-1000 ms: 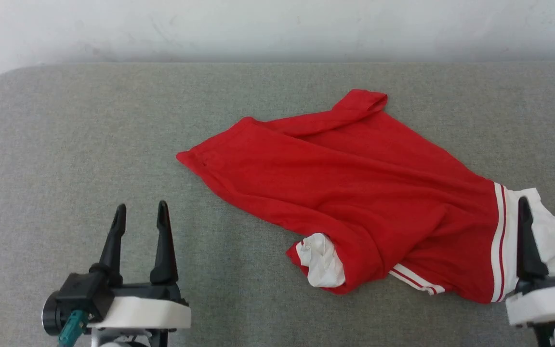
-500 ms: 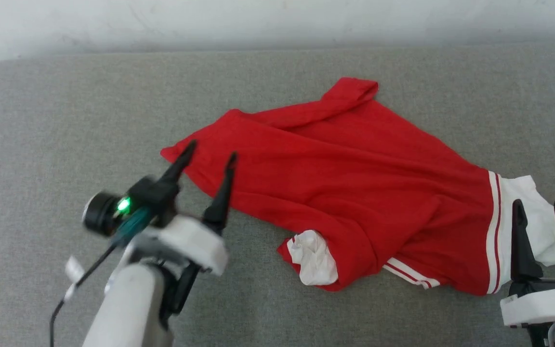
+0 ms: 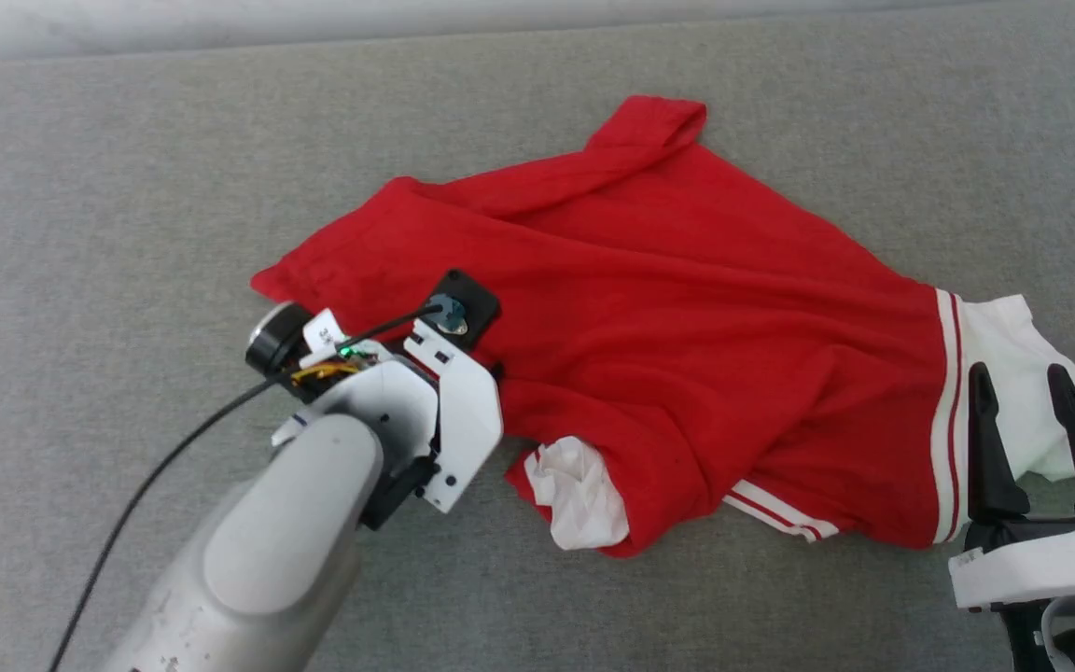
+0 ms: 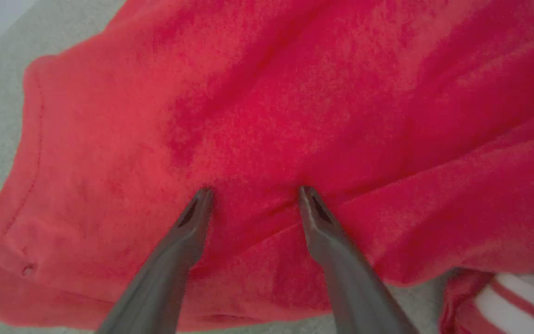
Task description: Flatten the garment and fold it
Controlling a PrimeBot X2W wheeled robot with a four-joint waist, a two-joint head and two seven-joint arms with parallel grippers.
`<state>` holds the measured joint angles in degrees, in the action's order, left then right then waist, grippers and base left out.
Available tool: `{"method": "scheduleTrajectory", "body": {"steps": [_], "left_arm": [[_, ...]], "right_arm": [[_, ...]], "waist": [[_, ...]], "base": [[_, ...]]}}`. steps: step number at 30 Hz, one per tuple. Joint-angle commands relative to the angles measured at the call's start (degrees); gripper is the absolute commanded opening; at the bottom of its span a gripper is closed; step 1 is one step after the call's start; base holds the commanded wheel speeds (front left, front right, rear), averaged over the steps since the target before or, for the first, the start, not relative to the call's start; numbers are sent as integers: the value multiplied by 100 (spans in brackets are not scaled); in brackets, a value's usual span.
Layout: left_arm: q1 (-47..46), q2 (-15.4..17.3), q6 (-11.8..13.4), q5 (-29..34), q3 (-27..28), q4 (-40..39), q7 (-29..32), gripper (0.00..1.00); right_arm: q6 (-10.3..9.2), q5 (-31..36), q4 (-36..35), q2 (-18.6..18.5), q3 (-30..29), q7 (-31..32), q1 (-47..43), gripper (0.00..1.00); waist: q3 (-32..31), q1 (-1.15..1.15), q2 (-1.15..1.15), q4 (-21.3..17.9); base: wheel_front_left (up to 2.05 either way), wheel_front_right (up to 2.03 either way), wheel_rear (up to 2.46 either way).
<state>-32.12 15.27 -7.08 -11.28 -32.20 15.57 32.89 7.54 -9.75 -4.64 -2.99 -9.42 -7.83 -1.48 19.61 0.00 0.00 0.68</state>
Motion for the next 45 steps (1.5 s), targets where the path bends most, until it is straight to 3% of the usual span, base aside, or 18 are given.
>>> {"method": "scheduleTrajectory", "body": {"steps": [1, 2, 6, 10, 17, 23, 26, 27, 29, 30, 38, 45], "left_arm": [[101, 96, -39, -76, -229, 233, 189, 48], [69, 138, -39, -90, -246, 239, 148, 0], [47, 130, -9, -268, -125, 204, -89, 0], [-166, 69, 43, -723, 337, -157, -269, 0], [-1314, 709, 45, -693, 1018, -645, -530, 0], [-2033, 993, 59, -489, 1240, -89, -1265, 0], [-2228, 1044, 199, -283, 1278, 387, -1724, 0], [-2273, 1049, 251, -235, 1289, 551, -1843, 11], [-2324, 1002, 330, -233, 1316, 888, -1981, 49], [-2349, 970, 342, -249, 1322, 1021, -2046, 100], [-2465, 657, 290, -542, 1407, 1327, -2757, 100], [-1904, 590, 273, -763, 1347, 358, -2723, 100]], "right_arm": [[-5, -52, 28, 11, -26, -51, 53, 100], [-5, -57, 41, 11, -28, -60, 50, 100], [-5, -75, 107, 11, -39, -74, 27, 100], [-5, -103, 120, 11, -40, -64, 30, 100], [-5, -161, 9, 11, 60, -84, 170, 100], [-5, -199, 65, 11, 112, -156, 380, 100], [-5, -214, 87, 11, 144, -208, 482, 100], [-5, -215, 95, 11, 148, -222, 513, 100], [-5, -216, 113, 11, 150, -250, 568, 100], [-5, -215, 124, 11, 148, -264, 591, 100], [-5, -162, 294, 12, 113, -302, 650, 100], [-5, -144, 450, 12, 72, -217, 485, 100]], "waist": [[74, 0, 0, -97], [70, 0, 0, -109], [-18, 0, 0, -122], [-63, 0, 0, -112], [348, 0, 0, -268], [843, 0, 0, -505], [1059, 0, 0, -615], [1130, 0, 0, -643], [1229, 0, 0, -672], [1263, 0, 0, -674], [1015, 0, 0, -432], [293, 0, 0, -97]], "base": [[0, 0, 0], [0, 0, 0], [0, 0, 0], [0, 0, 0], [0, 0, 0], [0, 0, 0], [0, 0, 0], [0, 0, 0], [0, 0, 0], [0, 0, 0], [0, 0, 0], [0, 0, 0]]}}
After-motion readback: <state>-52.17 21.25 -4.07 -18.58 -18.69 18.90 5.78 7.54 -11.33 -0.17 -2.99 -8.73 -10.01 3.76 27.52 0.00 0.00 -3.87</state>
